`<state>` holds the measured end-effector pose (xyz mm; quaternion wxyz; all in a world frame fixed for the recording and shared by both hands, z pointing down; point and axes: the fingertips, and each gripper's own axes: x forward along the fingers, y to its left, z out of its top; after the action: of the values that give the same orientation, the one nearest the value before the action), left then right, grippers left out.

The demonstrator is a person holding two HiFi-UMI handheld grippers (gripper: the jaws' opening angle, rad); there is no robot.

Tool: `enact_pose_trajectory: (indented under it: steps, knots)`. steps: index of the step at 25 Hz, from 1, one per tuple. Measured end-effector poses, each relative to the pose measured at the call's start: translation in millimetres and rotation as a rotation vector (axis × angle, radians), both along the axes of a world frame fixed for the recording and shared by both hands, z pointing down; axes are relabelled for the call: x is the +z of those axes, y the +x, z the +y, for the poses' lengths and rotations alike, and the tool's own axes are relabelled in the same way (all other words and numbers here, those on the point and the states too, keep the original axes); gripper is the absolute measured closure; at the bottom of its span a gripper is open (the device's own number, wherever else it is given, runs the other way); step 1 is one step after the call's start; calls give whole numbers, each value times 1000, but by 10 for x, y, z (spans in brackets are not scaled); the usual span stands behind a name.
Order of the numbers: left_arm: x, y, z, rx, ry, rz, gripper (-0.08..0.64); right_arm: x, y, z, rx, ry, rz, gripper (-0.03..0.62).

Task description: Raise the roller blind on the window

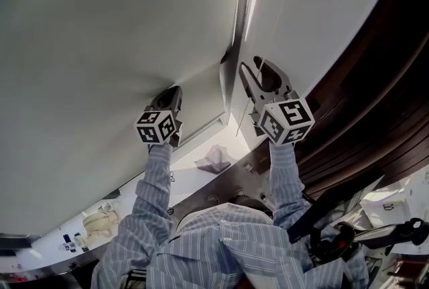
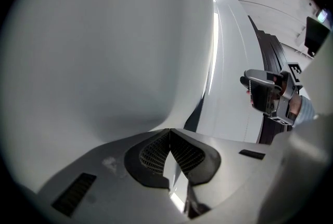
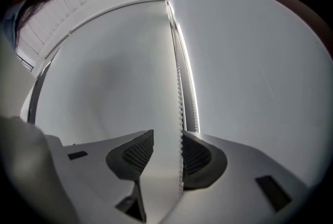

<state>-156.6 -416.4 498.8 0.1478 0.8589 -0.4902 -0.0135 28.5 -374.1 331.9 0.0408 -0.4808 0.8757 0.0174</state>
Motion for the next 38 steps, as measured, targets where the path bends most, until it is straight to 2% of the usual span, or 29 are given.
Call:
enact_pose_trajectory:
  steps: [4, 8, 9, 10, 11, 16, 21, 23, 32, 36, 38]
  knots:
    - [9, 2, -3, 4, 4, -8, 555, -23, 38, 152, -23, 3, -41, 451]
    - [13, 12, 0, 6, 3, -11, 555, -6, 183, 208, -26, -30, -156, 451]
    - [14, 11, 0, 6, 4, -13, 555, -1, 205, 204, -28, -36, -174, 469]
    - [14, 10, -3, 5, 4, -14, 555, 1, 217, 184, -26, -39, -178, 515]
    - [14, 9, -9, 4, 5, -15, 555, 4, 215, 146, -24, -39, -166, 538]
    - [36, 0, -43, -2, 4, -28, 555, 2, 41, -201, -13, -26, -28, 537]
    - [43, 23, -46, -7, 3, -29, 555, -125, 198, -369, 194, 43, 75, 513]
    - [43, 19, -42, -11, 2, -27, 555, -114, 224, -375, 234, 54, 106, 490]
    - [52, -4, -47, -22, -1, -32, 555, -164, 60, -740, 201, -1, 83, 477]
    - [58, -5, -35, -27, 2, -30, 555, -154, 24, -709, 146, -12, 42, 482]
    - [57, -8, -36, -26, 3, -32, 555, -138, 56, -633, 130, -7, 13, 572]
